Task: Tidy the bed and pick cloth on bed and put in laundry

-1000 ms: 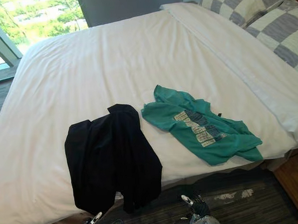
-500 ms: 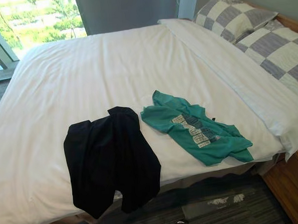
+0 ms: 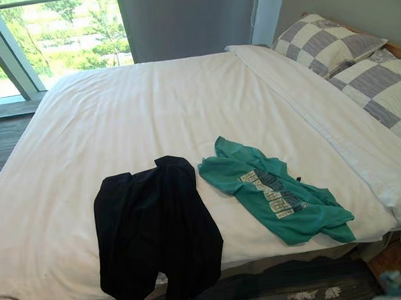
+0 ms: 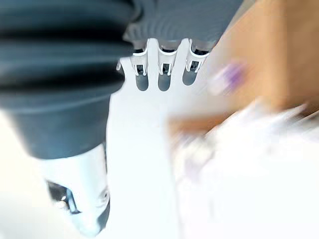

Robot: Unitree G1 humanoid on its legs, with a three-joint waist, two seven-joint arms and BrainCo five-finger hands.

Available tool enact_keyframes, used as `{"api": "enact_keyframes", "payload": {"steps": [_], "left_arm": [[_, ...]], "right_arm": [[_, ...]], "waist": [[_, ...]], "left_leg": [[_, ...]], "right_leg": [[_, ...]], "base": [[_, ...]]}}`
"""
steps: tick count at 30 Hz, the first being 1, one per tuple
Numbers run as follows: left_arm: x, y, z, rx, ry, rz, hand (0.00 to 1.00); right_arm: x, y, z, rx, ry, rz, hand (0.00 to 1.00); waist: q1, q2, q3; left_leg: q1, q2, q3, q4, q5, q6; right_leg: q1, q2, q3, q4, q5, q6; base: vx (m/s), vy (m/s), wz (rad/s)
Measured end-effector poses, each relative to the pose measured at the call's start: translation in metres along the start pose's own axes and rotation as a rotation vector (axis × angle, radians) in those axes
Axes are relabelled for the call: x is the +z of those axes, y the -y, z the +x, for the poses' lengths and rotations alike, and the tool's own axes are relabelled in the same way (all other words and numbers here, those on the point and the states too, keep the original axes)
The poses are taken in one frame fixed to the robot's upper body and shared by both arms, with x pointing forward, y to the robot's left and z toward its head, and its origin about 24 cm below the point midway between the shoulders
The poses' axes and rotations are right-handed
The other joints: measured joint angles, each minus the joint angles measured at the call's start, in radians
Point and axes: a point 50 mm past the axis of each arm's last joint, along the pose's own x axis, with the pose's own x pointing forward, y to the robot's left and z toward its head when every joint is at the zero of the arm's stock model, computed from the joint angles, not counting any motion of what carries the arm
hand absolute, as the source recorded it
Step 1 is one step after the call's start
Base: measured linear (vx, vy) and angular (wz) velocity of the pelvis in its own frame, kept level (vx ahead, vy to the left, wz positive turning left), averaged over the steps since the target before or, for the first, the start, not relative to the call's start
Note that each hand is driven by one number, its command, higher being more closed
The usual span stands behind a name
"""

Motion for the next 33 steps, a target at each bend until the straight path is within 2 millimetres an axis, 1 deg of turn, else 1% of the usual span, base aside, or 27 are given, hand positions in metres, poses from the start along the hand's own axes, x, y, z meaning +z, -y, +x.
{"api": "enact_keyframes", "payload": {"steps": [2,4,5,6,7,9,11,12,13,15,17,18,19,20,21,22,23,24,25,26,27,28,30,33], "left_arm": [[0.008,0.041,-0.003,-0.2,0.068,0.041,0.0],[0.008,0.092,-0.024,-0.449,0.106,0.086,0.0],[0.005,0.108,-0.033,-0.533,0.109,0.104,0.0],[0.002,0.136,-0.053,-0.697,0.109,0.13,0.0],[0.0,0.148,-0.063,-0.772,0.11,0.136,0.0],[-0.005,0.18,-0.098,-0.992,0.077,0.144,0.0],[-0.013,0.194,-0.12,-1.135,0.032,0.168,0.0],[-0.019,0.196,-0.129,-1.181,-0.001,0.183,0.0],[-0.032,0.198,-0.142,-1.239,-0.076,0.212,0.0],[-0.055,0.195,-0.164,-1.339,-0.199,0.295,0.0],[-0.087,0.178,-0.197,-1.428,-0.379,0.419,0.0],[-0.099,0.168,-0.21,-1.447,-0.436,0.49,0.0],[-0.116,0.152,-0.226,-1.48,-0.511,0.603,0.0],[-0.125,0.14,-0.23,-1.502,-0.524,0.692,0.0],[-0.125,0.14,-0.226,-1.511,-0.492,0.712,0.0],[-0.124,0.142,-0.221,-1.512,-0.476,0.727,0.0],[-0.127,0.14,-0.218,-1.524,-0.48,0.77,0.0],[-0.128,0.139,-0.213,-1.529,-0.478,0.803,0.0],[-0.132,0.133,-0.208,-1.524,-0.513,0.845,0.0],[-0.135,0.126,-0.203,-1.514,-0.548,0.876,0.0],[-0.136,0.122,-0.203,-1.512,-0.567,0.889,0.0],[-0.138,0.116,-0.205,-1.515,-0.597,0.906,1.0],[-0.139,0.116,-0.205,-1.541,-0.591,0.964,1.0],[-0.141,0.113,-0.208,-1.583,-0.596,1.052,1.0]], "right_arm": [[0.004,-0.01,0.002,0.054,0.026,-0.029,0.0],[0.003,-0.024,0.001,0.119,0.03,-0.03,0.0],[0.003,-0.03,0.0,0.142,0.032,-0.031,0.0],[0.003,-0.042,-0.002,0.192,0.039,-0.042,0.0],[0.003,-0.048,-0.003,0.218,0.044,-0.046,0.0],[0.003,-0.07,-0.008,0.295,0.055,-0.046,0.0],[0.005,-0.081,-0.012,0.344,0.068,-0.044,0.0],[0.006,-0.085,-0.014,0.362,0.073,-0.043,0.0],[0.007,-0.09,-0.016,0.386,0.075,-0.037,0.0],[0.005,-0.1,-0.021,0.426,0.069,-0.042,0.0],[0.005,-0.115,-0.026,0.468,0.065,-0.033,0.0],[0.005,-0.121,-0.027,0.478,0.06,-0.024,0.0],[0.005,-0.127,-0.029,0.488,0.047,-0.018,0.0],[0.005,-0.134,-0.03,0.495,0.036,-0.011,0.0],[0.005,-0.138,-0.03,0.498,0.026,-0.008,0.0],[0.005,-0.143,-0.027,0.51,0.023,-0.015,0.0],[0.009,-0.147,-0.021,0.518,0.037,-0.027,0.0],[0.008,-0.147,-0.022,0.527,0.028,-0.033,0.0],[0.003,-0.148,-0.029,0.544,0.0,-0.036,0.0],[-0.001,-0.148,-0.037,0.562,-0.02,-0.047,0.0],[-0.002,-0.147,-0.039,0.571,-0.025,-0.061,0.0],[-0.002,-0.145,-0.041,0.576,-0.028,-0.071,0.0],[0.005,-0.146,-0.041,0.585,-0.002,-0.064,0.0],[0.023,-0.15,-0.038,0.603,0.068,-0.024,0.0]], "waist": [[-0.006,0.001,0.0],[-0.021,0.007,0.008],[-0.03,0.01,0.014],[-0.042,0.014,0.027],[-0.051,0.014,0.033],[-0.075,0.012,0.043],[-0.084,0.009,0.045],[-0.086,0.009,0.045],[-0.09,0.009,0.045],[-0.093,0.008,0.045],[-0.105,0.008,0.045],[-0.109,0.008,0.045],[-0.109,0.0,0.05],[-0.108,-0.019,0.062],[-0.106,-0.039,0.074],[-0.11,-0.037,0.073],[-0.115,0.004,0.073],[-0.115,0.015,0.065],[-0.109,0.013,0.062],[-0.11,0.012,0.062],[-0.111,0.012,0.062],[-0.11,0.013,0.062],[-0.113,0.014,0.063],[-0.114,0.018,0.064]], "left_leg": [[-0.003,0.002,0.002,0.007,-0.005,0.002],[-0.014,0.002,0.006,0.013,-0.005,0.003],[-0.012,0.002,0.009,0.014,-0.005,0.003],[-0.006,0.003,0.017,0.016,-0.005,0.003],[-0.001,0.003,0.025,0.017,-0.005,0.003],[0.011,0.005,0.039,0.026,-0.008,0.009],[0.013,0.005,0.057,0.043,-0.008,0.009],[0.014,0.005,0.06,0.049,-0.008,0.009],[0.018,0.005,0.06,0.056,-0.008,0.01],[0.023,0.009,0.062,0.073,-0.007,0.01],[0.024,0.012,0.061,0.088,-0.008,0.01],[0.023,0.013,0.062,0.093,-0.008,0.01],[0.02,0.016,0.062,0.114,-0.008,0.01],[0.003,0.019,0.06,0.166,-0.008,0.009],[-0.018,0.022,0.057,0.212,-0.028,0.001],[-0.016,-0.005,0.032,0.134,-0.064,-0.002],[-0.003,-0.021,0.032,0.043,-0.019,0.019],[0.019,-0.02,0.051,0.027,-0.03,0.009],[0.023,-0.026,0.056,0.038,-0.031,0.008],[0.022,-0.029,0.057,0.051,-0.031,0.008],[0.023,-0.031,0.057,0.053,-0.031,0.009],[0.023,-0.033,0.056,0.053,-0.033,0.013],[0.022,-0.032,0.058,0.054,-0.035,0.016],[0.01,-0.018,0.059,0.084,-0.035,0.016]], "right_leg": [[-0.008,0.003,0.018,0.0,-0.001,-0.001],[-0.029,0.005,0.038,0.004,-0.001,-0.002],[-0.032,0.006,0.045,0.005,-0.001,-0.002],[-0.032,0.008,0.056,0.007,-0.001,-0.002],[-0.033,0.01,0.069,0.007,-0.001,-0.002],[-0.039,0.014,0.104,0.007,-0.001,-0.002],[-0.048,0.015,0.146,0.007,-0.003,-0.004],[-0.051,0.015,0.158,0.007,-0.004,-0.005],[-0.05,0.016,0.173,0.007,-0.005,-0.009],[-0.046,0.018,0.195,0.007,-0.006,-0.01],[-0.045,0.019,0.209,0.007,-0.006,-0.01],[-0.045,0.019,0.212,0.007,-0.006,-0.01],[-0.045,0.015,0.219,0.007,-0.006,-0.011],[-0.044,0.004,0.232,0.007,-0.006,-0.011],[-0.039,-0.014,0.239,0.007,-0.005,-0.012],[-0.034,-0.024,0.241,0.007,-0.005,-0.011],[-0.029,0.0,0.242,0.007,-0.005,-0.011],[-0.029,0.005,0.249,0.005,-0.005,-0.01],[-0.028,-0.002,0.26,0.006,0.005,-0.013],[-0.026,-0.007,0.261,0.006,0.021,-0.016],[-0.025,-0.009,0.261,0.006,0.025,-0.019],[-0.025,-0.012,0.261,0.006,0.026,-0.019],[-0.025,-0.012,0.261,0.002,0.026,-0.019],[-0.026,-0.006,0.261,0.001,0.025,-0.019]], "base": [[0.01,-0.029,-0.15],[0.01,-0.033,-0.22],[0.0,-0.041,-0.25],[0.0,-0.032,-0.23],[0.0,-0.035,-0.31],[0.01,-0.032,-0.38],[0.03,-0.028,-0.36],[0.03,-0.021,-0.35],[0.04,-0.035,-0.25],[0.04,-0.04,-0.19],[0.04,-0.033,-0.13],[0.05,-0.03,-0.1],[0.05,-0.024,-0.14],[0.04,-0.019,-0.16],[-0.02,0.001,-0.05],[-0.06,0.033,-0.01],[-0.08,0.05,-0.1],[0.0,0.063,-0.27],[0.01,0.042,-0.31],[0.02,0.028,-0.22],[-0.02,0.001,-0.1],[0.0,0.0,0.0],[0.0,-0.028,-0.02],[0.01,-0.081,-0.05]]}}
